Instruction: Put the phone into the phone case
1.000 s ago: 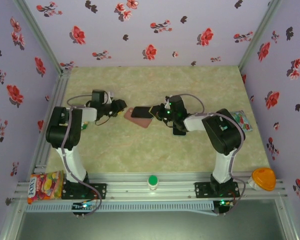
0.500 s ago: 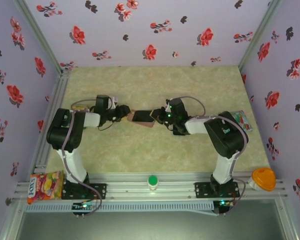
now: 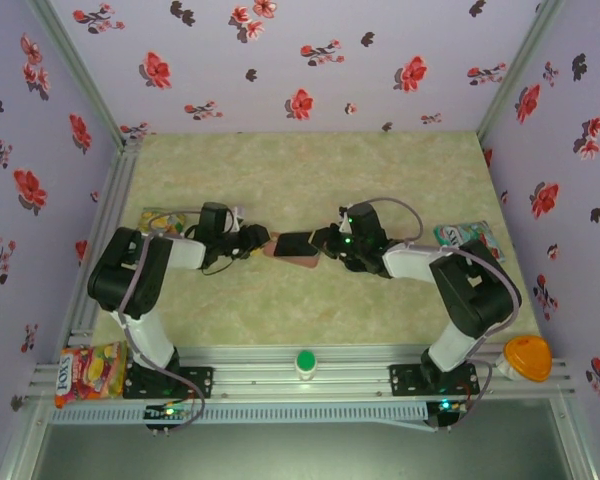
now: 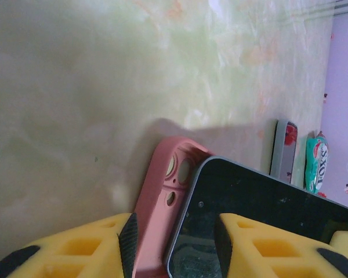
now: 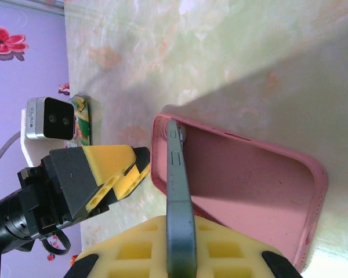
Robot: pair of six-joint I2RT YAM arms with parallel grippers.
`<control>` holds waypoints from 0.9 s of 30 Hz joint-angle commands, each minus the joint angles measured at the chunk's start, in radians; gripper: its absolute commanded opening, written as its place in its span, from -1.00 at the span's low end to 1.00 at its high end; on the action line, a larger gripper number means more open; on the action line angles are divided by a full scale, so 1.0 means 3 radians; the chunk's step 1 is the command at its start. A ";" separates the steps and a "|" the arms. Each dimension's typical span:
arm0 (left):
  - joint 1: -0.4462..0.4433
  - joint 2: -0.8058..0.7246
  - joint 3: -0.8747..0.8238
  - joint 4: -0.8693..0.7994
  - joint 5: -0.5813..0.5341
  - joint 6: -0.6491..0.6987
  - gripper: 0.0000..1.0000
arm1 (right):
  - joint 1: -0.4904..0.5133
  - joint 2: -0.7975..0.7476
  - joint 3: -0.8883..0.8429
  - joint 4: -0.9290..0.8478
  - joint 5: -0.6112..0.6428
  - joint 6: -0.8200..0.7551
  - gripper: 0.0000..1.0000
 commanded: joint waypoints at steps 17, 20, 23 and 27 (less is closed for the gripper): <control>0.0052 0.0237 0.0315 -0.0013 -0.0098 0.0084 -0.13 | 0.0019 0.0180 0.0102 0.0020 -0.0095 -0.0037 -1.00; 0.0047 0.0258 0.0304 -0.0018 -0.0084 0.0100 -0.13 | 0.0019 0.0225 0.0112 0.0043 -0.0110 -0.0009 -1.00; 0.0048 0.0266 0.0275 -0.0033 -0.0074 0.0120 -0.13 | 0.0019 0.0265 0.0114 0.0066 -0.0114 0.0018 -1.00; 0.0045 0.0251 0.0215 -0.0023 -0.0056 0.0116 -0.13 | 0.0027 0.0308 0.0109 0.0105 -0.0122 0.0049 -1.00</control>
